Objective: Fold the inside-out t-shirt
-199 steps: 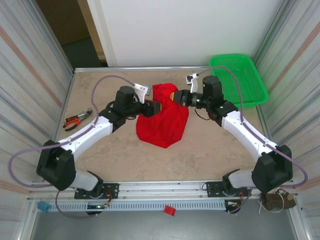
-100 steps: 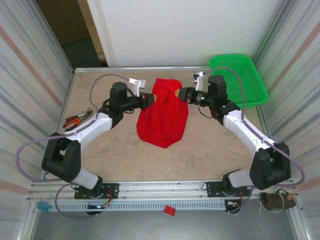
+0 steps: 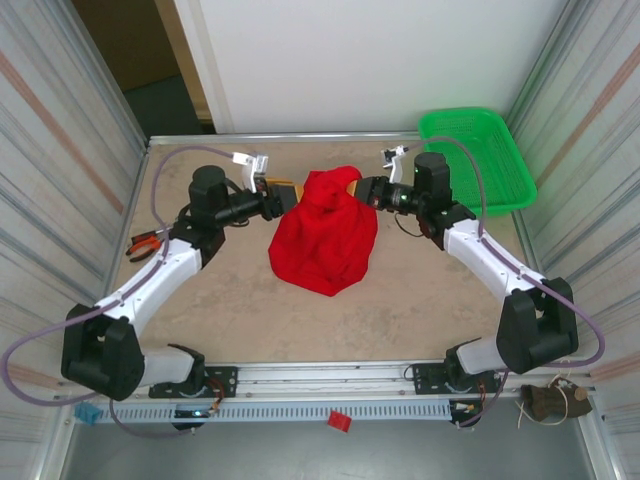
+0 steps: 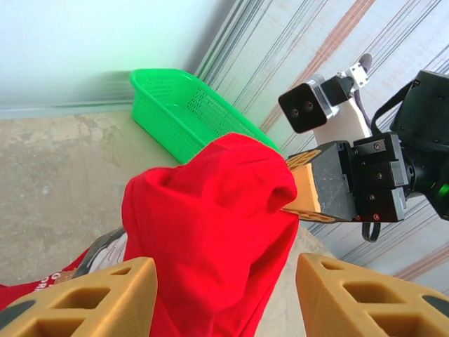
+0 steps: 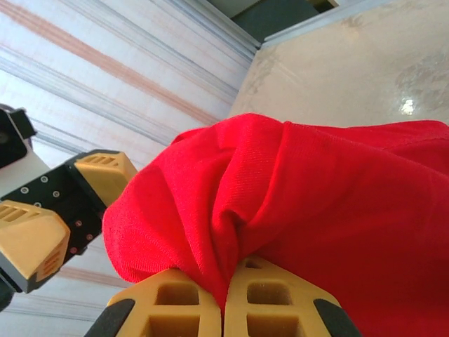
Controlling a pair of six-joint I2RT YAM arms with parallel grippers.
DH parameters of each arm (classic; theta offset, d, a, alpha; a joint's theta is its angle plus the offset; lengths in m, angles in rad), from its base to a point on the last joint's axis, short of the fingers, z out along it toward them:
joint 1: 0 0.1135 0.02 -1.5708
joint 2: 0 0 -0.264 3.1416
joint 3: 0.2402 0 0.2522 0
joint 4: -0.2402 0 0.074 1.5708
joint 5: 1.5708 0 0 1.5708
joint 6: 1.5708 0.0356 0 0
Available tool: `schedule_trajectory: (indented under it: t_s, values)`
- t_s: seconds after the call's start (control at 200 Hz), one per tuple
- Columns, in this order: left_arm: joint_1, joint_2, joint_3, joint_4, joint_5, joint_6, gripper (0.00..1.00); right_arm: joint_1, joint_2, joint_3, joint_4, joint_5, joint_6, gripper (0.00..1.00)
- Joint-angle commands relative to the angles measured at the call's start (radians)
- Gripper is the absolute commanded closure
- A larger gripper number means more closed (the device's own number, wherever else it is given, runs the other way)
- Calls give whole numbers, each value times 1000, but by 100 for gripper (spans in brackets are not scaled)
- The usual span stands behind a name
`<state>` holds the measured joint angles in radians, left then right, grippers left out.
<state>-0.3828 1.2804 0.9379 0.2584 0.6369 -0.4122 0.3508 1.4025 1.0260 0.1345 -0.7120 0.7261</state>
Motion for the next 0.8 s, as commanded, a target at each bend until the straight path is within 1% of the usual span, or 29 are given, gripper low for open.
schedule_trajectory:
  t_s: [0.0,0.055,0.085,0.185,0.205,0.23,0.235,0.24,0.245,0.261,0.376,0.466,0.541,0.566,0.596,0.626,0.671,0.701,0.797]
  values:
    - [-40,-2,47,-96,-60,113,44,20,-1,26,27,-19,1,100]
    - [-66,12,64,-111,-87,130,42,34,-2,35,15,-14,-2,100]
    - [-77,19,69,-119,-107,138,35,41,-5,39,9,-15,-8,100]
    - [-100,51,63,-101,-165,145,32,58,-17,47,-18,-2,-21,100]
    - [-104,57,60,-98,-173,142,30,60,-18,50,-21,-3,-22,100]
    - [-107,64,56,-93,-177,142,21,63,-19,53,-25,-5,-24,100]
    - [-109,65,54,-91,-177,143,17,63,-18,53,-27,-6,-25,100]
    - [-109,67,54,-90,-178,143,9,63,-19,54,-28,-6,-25,100]
    - [-110,68,53,-87,-179,144,5,64,-19,55,-30,-6,-26,100]
    - [-114,71,48,-83,-182,145,2,66,-21,58,-36,-5,-29,100]
    - [-144,101,32,-76,-199,144,1,73,-26,72,-58,-1,-40,100]
    - [-148,132,13,-41,-206,120,1,76,-27,78,-61,-6,-39,100]
    - [-144,150,-2,4,-216,107,12,74,-37,76,-67,5,-42,100]
    - [-141,158,-5,25,-209,101,18,72,-40,74,-68,8,-43,100]
    - [-135,166,-2,37,-192,96,29,67,-42,70,-68,10,-43,100]
    - [-130,174,6,42,-175,91,46,61,-44,66,-68,14,-42,100]
    - [-120,184,22,52,-141,81,80,53,-49,55,-63,17,-40,100]
    - [-111,188,37,51,-117,72,100,48,-49,48,-61,21,-40,100]
    - [-76,175,76,70,-36,26,100,20,-24,22,-63,42,-56,100]
